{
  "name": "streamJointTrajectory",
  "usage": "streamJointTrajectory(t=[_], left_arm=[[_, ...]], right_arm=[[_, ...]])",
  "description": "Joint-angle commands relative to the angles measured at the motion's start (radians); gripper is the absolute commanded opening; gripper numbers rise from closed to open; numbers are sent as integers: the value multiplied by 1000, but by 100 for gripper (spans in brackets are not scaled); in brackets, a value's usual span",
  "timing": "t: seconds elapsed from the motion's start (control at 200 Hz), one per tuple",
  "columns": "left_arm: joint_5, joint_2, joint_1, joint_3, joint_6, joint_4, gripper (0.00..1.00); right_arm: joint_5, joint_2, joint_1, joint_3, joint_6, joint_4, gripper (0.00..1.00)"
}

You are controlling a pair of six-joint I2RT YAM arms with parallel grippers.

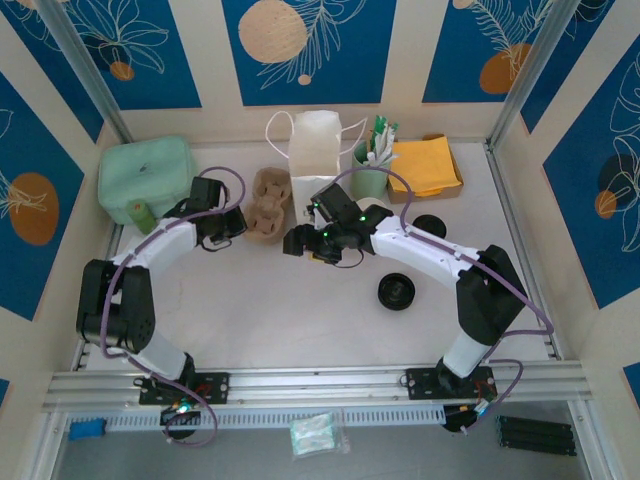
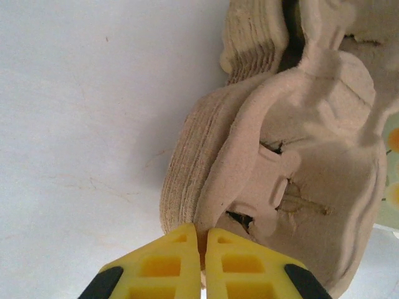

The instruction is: Pack the takeout coffee

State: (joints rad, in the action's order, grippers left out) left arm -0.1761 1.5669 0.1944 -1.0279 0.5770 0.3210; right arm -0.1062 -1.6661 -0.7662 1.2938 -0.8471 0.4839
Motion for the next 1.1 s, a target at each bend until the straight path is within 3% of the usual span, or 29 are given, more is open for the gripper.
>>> streamJointTrajectory(t=[0.0, 0.72, 1.095], left_arm=[[-20, -50, -12, -30, 1, 34, 8], [18, -180, -57, 81, 62, 72, 6], [-20, -281, -87, 191, 190, 16, 6]], right_arm=[[-24, -9, -5, 12, -16, -7, 72], [-43, -34, -14, 34, -9, -10, 72], [-30, -53, -44, 62, -72, -70, 71]])
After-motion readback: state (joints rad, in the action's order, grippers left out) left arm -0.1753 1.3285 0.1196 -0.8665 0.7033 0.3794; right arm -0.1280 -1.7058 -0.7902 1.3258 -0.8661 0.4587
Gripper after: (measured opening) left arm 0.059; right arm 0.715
